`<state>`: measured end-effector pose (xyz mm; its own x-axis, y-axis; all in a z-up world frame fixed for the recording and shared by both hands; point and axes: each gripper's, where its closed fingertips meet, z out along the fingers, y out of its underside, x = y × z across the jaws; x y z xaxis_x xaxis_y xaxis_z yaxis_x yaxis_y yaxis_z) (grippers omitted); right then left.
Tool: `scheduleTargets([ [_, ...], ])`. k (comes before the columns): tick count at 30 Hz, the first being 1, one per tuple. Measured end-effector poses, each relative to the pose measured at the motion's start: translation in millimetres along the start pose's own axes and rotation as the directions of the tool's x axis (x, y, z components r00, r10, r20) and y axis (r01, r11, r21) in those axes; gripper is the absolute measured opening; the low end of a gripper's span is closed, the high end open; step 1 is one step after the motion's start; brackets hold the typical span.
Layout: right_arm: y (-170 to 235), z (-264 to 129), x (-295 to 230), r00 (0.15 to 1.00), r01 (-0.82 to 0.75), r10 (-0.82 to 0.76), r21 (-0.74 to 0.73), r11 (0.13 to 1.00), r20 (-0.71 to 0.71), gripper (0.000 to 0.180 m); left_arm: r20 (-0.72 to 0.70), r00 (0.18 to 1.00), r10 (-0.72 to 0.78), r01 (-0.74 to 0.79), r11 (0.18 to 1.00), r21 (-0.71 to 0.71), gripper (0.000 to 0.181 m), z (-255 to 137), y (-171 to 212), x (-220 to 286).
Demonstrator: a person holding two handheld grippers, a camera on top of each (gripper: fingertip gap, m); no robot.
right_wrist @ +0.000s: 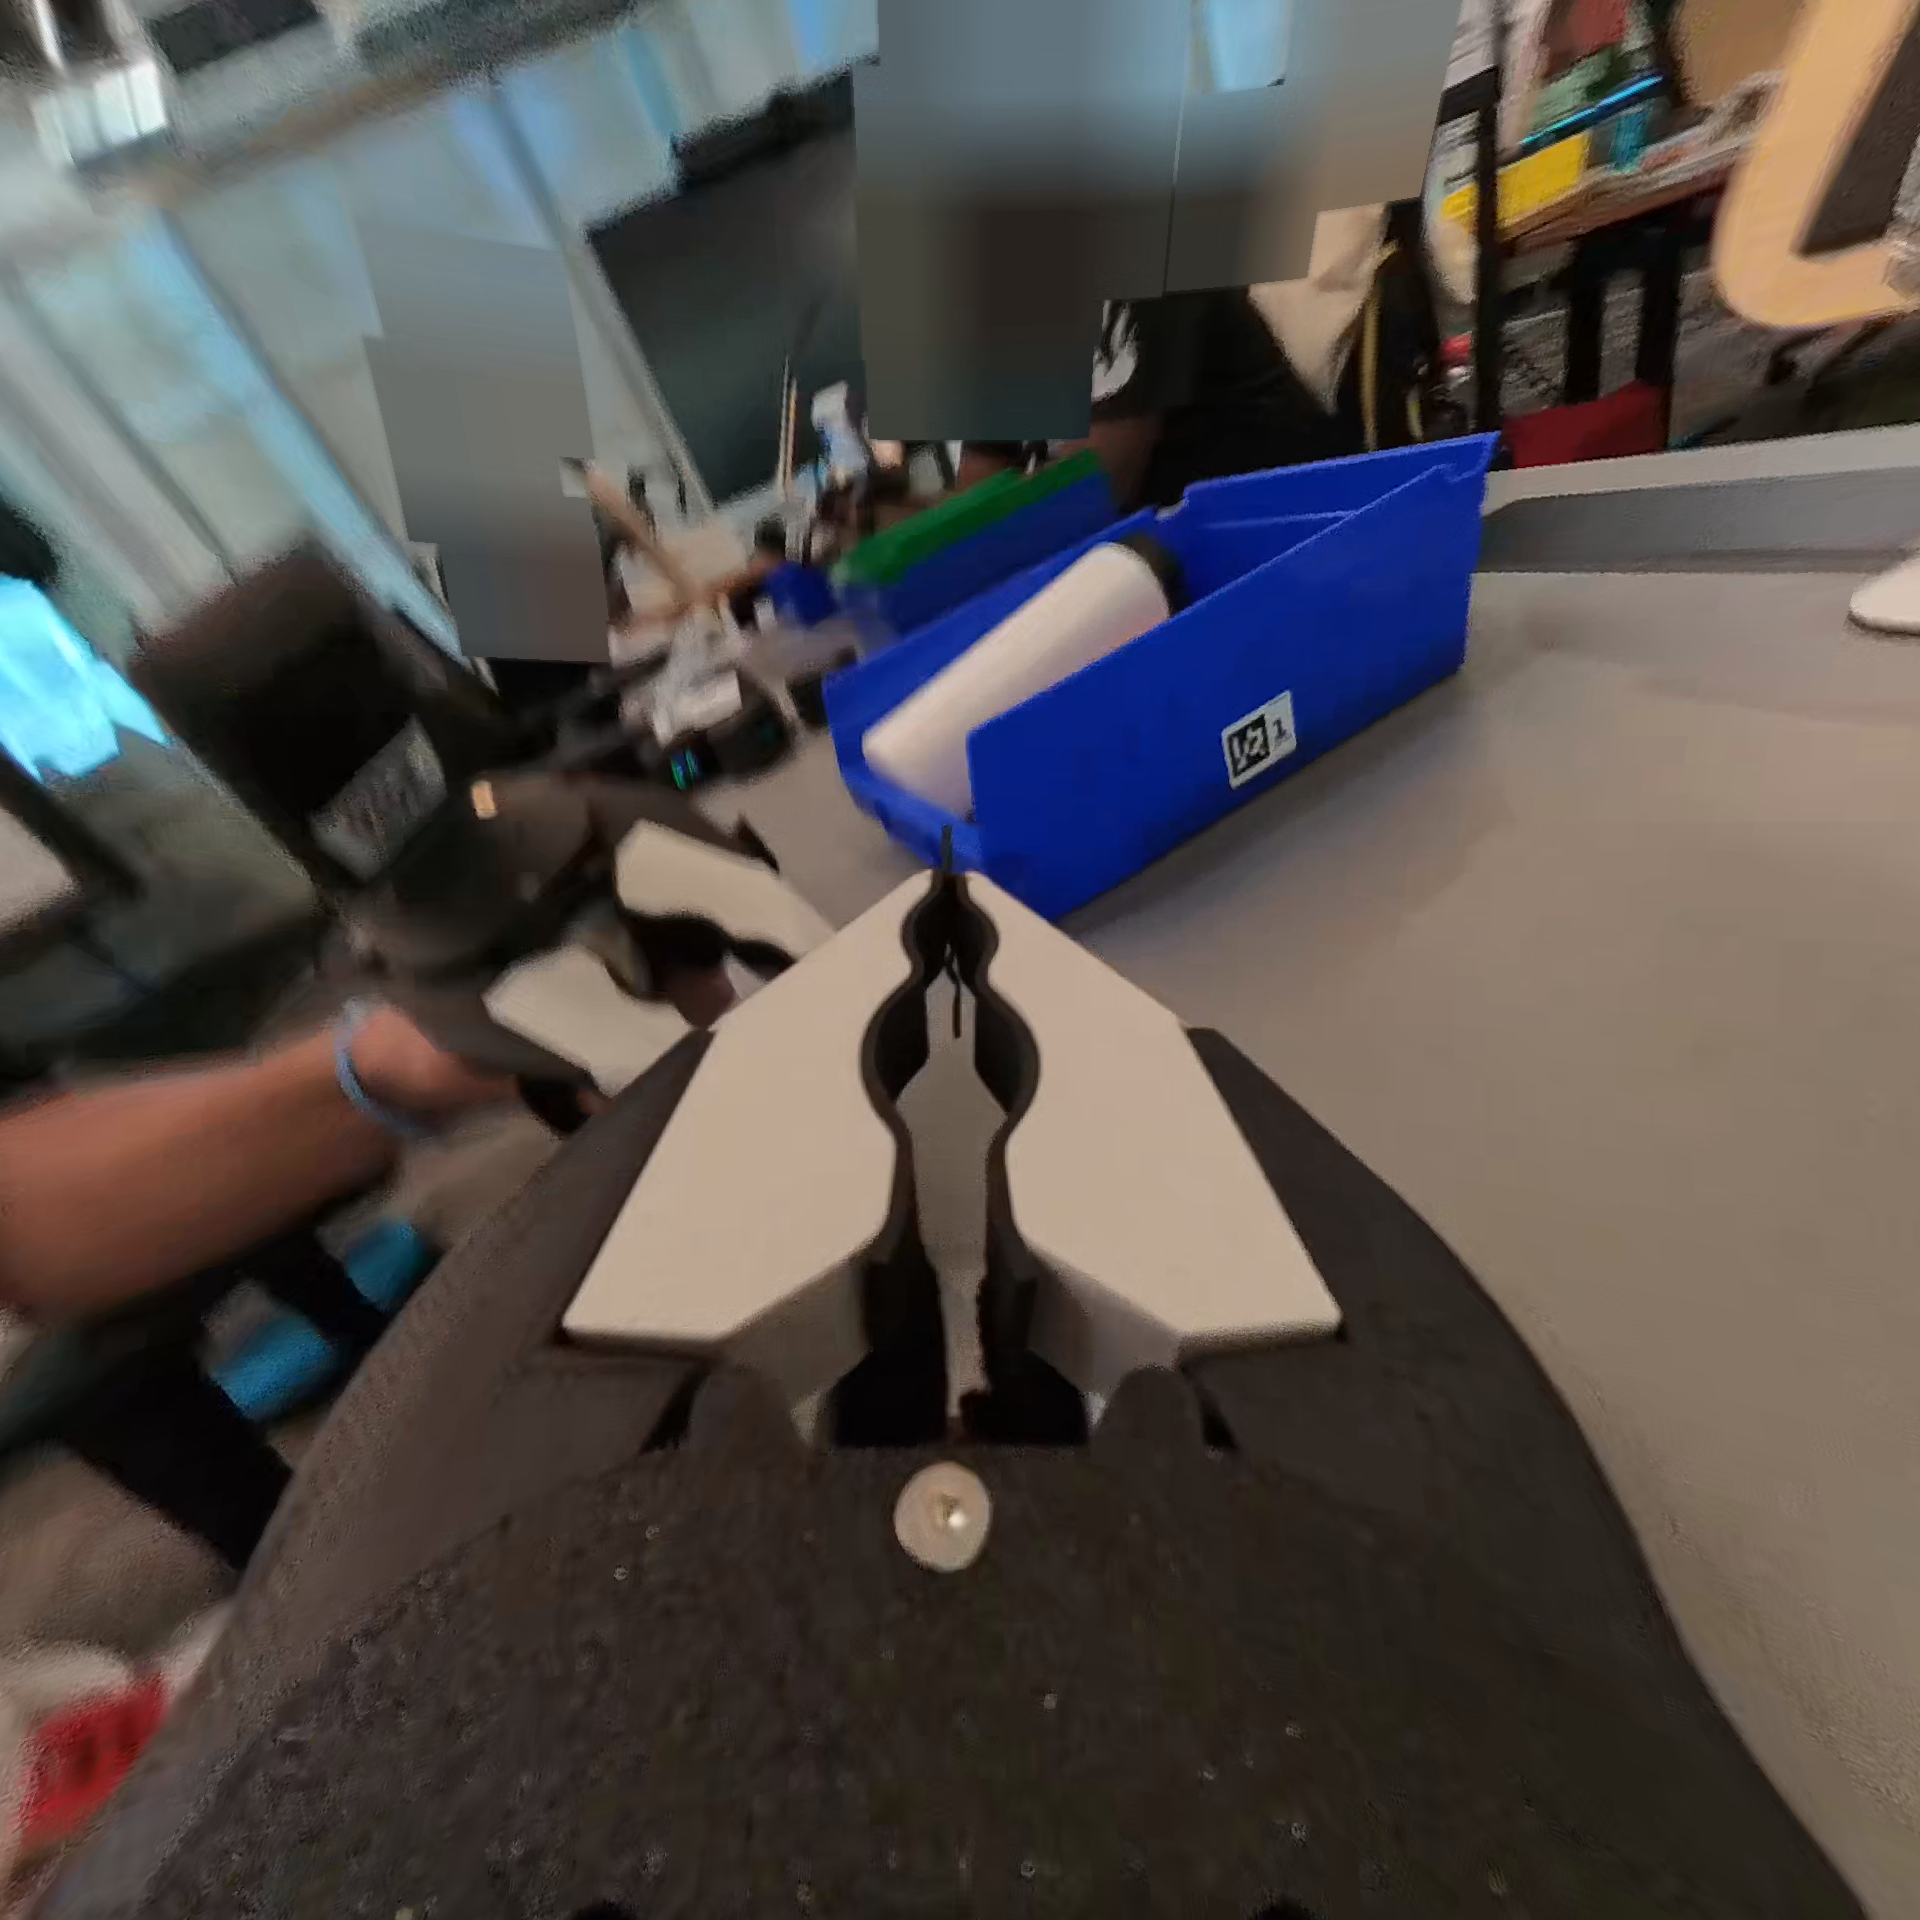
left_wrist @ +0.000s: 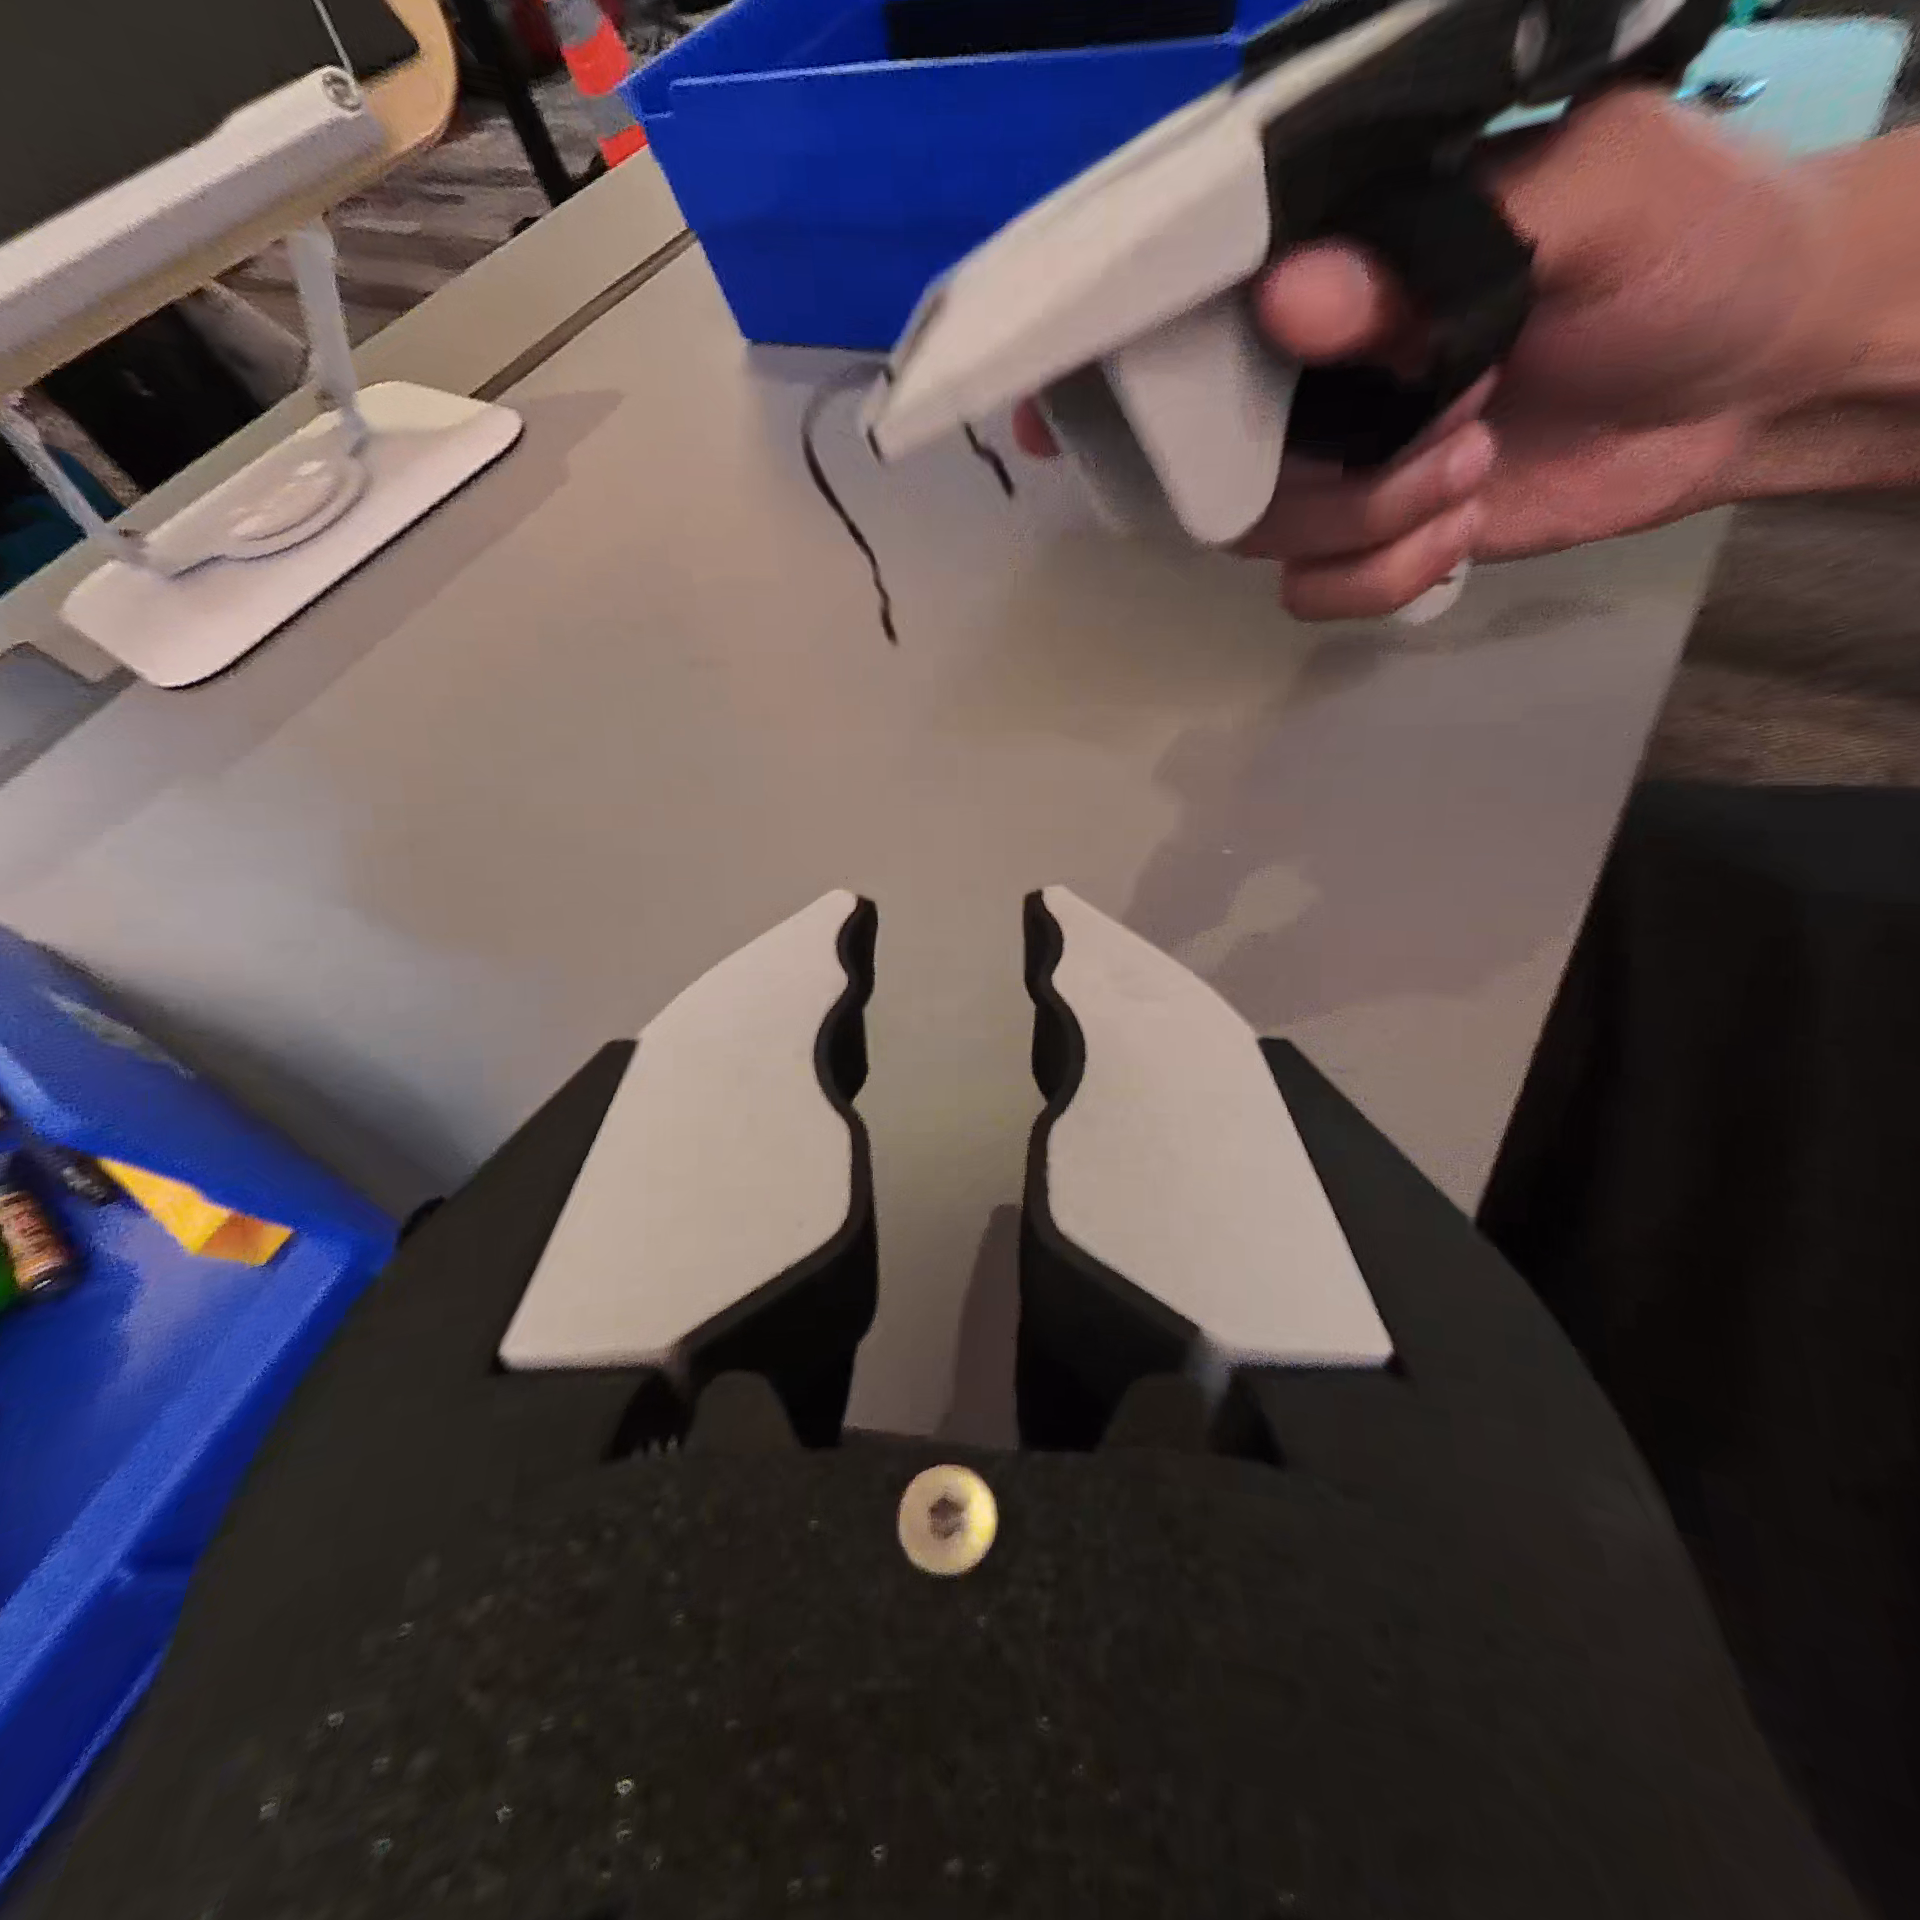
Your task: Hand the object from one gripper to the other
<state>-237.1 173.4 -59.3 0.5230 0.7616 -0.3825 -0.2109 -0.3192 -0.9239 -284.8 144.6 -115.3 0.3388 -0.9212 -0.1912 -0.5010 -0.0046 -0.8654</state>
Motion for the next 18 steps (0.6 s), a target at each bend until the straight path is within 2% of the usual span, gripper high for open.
scheduleTargets([
  [3, -16.2, 4.7, -13.8, 0.940, -0.329, 0.313, 0.114, 0.937, 0.139, 0.000, 0.058, 0.998, 0.030, -0.028, 0.999, -0.034, 0.032, 3.4, 4.4, -5.1],
  [7, 6.8, 19.7, -12.8, 0.863, -0.499, 0.490, 0.061, 0.864, 0.126, 0.000, 0.078, 0.997, 0.030, -0.027, 0.999, -0.033, 0.035, 3.9, 4.0, -6.4],
  [11, 20.2, 25.6, -10.5, 0.675, -0.731, 0.717, 0.026, 0.682, 0.177, 0.000, 0.118, 0.993, 0.024, -0.025, 1.000, 0.011, 0.035, -1.6, -3.6, -12.9],
  [14, 27.5, 26.6, -10.5, 0.600, -0.790, 0.777, -0.013, 0.613, 0.188, 0.000, 0.146, 0.989, 0.021, -0.026, 0.999, 0.033, 0.032, -5.0, -6.9, -17.9],
  [18, 29.5, 28.5, -15.2, 0.584, -0.798, 0.788, -0.042, 0.601, 0.196, 0.000, 0.143, 0.989, 0.028, -0.037, 0.997, 0.062, 0.026, -6.7, -10.7, -16.7],
])
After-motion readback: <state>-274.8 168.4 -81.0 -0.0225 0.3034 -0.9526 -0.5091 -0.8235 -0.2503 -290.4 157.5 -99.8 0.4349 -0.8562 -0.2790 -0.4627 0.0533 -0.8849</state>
